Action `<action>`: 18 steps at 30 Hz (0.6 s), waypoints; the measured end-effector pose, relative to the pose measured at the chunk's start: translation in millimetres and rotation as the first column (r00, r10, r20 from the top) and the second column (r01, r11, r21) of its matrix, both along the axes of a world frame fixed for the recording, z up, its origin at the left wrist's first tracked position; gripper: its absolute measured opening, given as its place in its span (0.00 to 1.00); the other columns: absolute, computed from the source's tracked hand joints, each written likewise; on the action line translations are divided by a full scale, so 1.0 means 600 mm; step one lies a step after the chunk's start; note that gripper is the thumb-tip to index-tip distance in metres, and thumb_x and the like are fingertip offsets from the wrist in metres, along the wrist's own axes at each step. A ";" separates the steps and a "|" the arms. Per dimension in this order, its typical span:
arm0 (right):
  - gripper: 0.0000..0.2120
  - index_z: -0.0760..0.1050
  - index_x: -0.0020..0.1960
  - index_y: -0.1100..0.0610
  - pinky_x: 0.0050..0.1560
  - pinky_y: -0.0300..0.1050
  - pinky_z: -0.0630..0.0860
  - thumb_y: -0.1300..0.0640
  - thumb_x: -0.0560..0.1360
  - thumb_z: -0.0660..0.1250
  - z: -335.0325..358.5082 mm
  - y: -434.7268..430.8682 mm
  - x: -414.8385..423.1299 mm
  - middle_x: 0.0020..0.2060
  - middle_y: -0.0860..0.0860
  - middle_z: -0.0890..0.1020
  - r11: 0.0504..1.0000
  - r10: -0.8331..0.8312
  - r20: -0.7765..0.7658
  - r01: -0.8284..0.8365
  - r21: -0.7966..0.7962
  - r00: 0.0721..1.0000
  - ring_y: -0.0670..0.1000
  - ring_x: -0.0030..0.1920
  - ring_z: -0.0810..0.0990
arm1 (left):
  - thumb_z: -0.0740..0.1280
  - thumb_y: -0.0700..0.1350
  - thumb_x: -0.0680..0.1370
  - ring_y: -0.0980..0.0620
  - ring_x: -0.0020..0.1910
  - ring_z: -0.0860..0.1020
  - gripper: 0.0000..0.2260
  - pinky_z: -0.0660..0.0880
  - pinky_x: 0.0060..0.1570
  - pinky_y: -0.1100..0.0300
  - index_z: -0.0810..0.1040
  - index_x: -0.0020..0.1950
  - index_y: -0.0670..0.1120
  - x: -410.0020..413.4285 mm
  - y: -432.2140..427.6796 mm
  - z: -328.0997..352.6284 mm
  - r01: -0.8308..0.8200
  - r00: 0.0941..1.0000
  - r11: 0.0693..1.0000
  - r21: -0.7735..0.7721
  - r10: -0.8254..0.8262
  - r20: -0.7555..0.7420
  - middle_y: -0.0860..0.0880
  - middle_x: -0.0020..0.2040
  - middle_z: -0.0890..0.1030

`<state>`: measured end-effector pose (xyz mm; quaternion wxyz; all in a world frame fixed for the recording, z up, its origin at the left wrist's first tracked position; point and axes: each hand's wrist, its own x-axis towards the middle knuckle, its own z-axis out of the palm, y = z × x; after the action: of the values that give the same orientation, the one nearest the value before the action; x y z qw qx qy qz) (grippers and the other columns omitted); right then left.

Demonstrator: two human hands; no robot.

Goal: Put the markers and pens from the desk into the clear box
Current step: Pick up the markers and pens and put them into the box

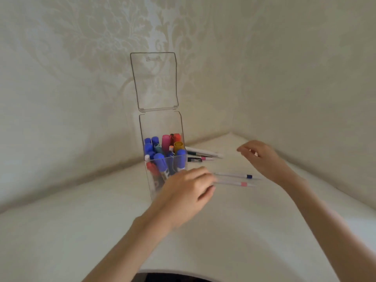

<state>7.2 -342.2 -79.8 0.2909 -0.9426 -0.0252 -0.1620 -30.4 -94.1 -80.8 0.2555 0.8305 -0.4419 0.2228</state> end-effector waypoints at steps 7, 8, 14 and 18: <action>0.13 0.75 0.60 0.54 0.55 0.42 0.64 0.56 0.77 0.62 -0.099 -0.094 -0.013 0.55 0.51 0.75 0.994 -0.095 -0.241 0.080 -0.070 0.966 0.51 0.54 0.68 | 0.61 0.45 0.78 0.48 0.57 0.73 0.12 0.69 0.54 0.54 0.74 0.60 0.47 0.093 -0.128 -0.093 -0.083 0.952 0.960 0.267 0.156 -0.263 0.49 0.59 0.75; 0.13 0.75 0.60 0.54 0.57 0.42 0.64 0.56 0.76 0.63 -0.102 -0.095 -0.013 0.54 0.50 0.74 0.995 -0.085 -0.247 0.070 -0.070 0.965 0.51 0.55 0.67 | 0.61 0.46 0.78 0.49 0.56 0.73 0.12 0.69 0.54 0.55 0.74 0.60 0.47 0.102 -0.134 -0.101 -0.092 0.950 0.954 0.284 0.170 -0.262 0.49 0.59 0.75; 0.05 0.75 0.43 0.48 0.51 0.41 0.65 0.57 0.75 0.65 -0.107 -0.088 -0.013 0.47 0.47 0.74 1.000 -0.003 -0.202 0.009 0.030 0.979 0.50 0.52 0.69 | 0.60 0.46 0.79 0.49 0.52 0.73 0.10 0.67 0.46 0.57 0.75 0.59 0.49 0.114 -0.143 -0.107 -0.121 0.937 0.946 0.300 0.208 -0.280 0.49 0.53 0.75; 0.03 0.78 0.46 0.57 0.43 0.31 0.71 0.61 0.74 0.66 -0.079 -0.067 -0.014 0.45 0.47 0.80 0.870 0.064 -0.109 -0.003 0.492 0.992 0.46 0.45 0.77 | 0.60 0.47 0.78 0.49 0.49 0.76 0.06 0.70 0.43 0.56 0.75 0.53 0.49 0.101 -0.133 -0.092 -0.188 0.929 0.953 0.237 0.251 -0.271 0.50 0.52 0.75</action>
<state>-1.4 -382.7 -127.3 0.5245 -0.8453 0.0182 -0.1002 29.9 -174.1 -136.2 0.2048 0.9209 -0.3231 0.0752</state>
